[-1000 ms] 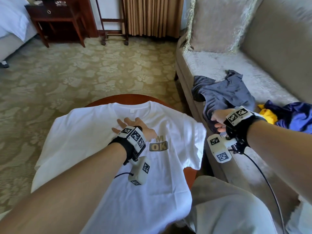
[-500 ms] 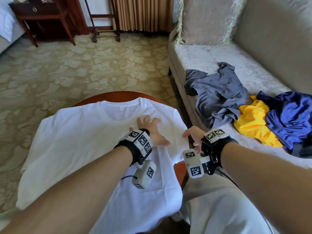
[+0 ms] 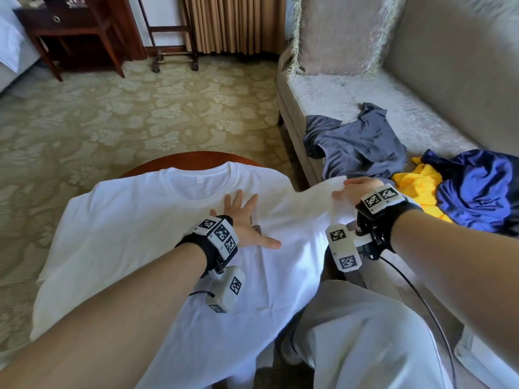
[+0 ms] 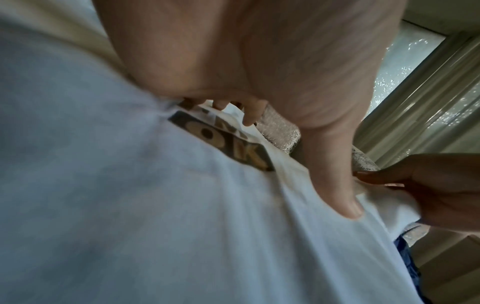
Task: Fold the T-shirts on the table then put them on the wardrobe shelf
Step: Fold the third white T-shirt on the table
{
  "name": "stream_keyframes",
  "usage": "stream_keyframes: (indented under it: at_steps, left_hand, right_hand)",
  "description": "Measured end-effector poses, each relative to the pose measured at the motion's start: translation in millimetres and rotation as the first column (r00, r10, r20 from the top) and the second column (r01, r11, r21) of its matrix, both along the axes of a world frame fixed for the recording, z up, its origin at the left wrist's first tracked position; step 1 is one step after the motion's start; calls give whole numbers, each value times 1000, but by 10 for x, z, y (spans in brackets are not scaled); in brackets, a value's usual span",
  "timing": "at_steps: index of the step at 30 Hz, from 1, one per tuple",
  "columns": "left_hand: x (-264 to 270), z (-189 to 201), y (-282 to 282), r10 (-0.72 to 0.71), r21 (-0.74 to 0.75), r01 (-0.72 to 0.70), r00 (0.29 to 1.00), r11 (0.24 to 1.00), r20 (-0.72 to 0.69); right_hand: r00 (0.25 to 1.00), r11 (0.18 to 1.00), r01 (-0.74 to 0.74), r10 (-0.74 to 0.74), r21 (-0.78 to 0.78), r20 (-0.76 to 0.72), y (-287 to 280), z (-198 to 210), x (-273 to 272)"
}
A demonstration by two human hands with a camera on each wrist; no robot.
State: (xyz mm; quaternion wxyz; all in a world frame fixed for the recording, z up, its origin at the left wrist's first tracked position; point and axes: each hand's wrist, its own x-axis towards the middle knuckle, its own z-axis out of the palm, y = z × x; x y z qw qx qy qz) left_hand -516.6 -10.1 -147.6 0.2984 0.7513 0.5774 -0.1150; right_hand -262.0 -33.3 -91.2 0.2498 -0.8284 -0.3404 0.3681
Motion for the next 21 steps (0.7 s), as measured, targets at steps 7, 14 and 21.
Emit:
stream_keyframes:
  at_steps: [7,14,21]
  left_hand:
    - [-37,37,-70,38,89,-44,997,995,63]
    - [-668,256,-37,482,81,-529,819,845,311]
    - [-2207,340,-156,827,27,-860,497,509,264]
  right_hand:
    - [982,973,-65,101,-221,159,-34,-79,-471]
    - [984,981,-167,172,-99,42,117,87,-1142]
    - [927,925,-368,373,-98,38,207,216,-2446]
